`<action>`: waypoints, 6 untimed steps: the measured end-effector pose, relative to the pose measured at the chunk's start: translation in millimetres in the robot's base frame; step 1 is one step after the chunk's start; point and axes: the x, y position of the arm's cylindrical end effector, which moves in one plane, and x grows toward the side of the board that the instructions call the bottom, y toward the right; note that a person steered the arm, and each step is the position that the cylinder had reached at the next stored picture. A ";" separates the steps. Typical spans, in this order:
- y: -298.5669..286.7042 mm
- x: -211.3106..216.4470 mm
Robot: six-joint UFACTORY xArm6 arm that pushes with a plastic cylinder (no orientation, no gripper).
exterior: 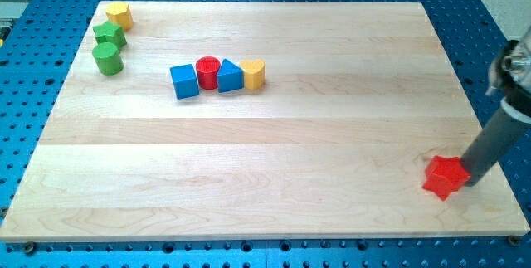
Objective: Move the triangle above the red star
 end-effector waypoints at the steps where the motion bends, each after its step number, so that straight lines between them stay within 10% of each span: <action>1: -6.7 -17.6; 4: -356.9 -63.4; 6: -431.3 -66.7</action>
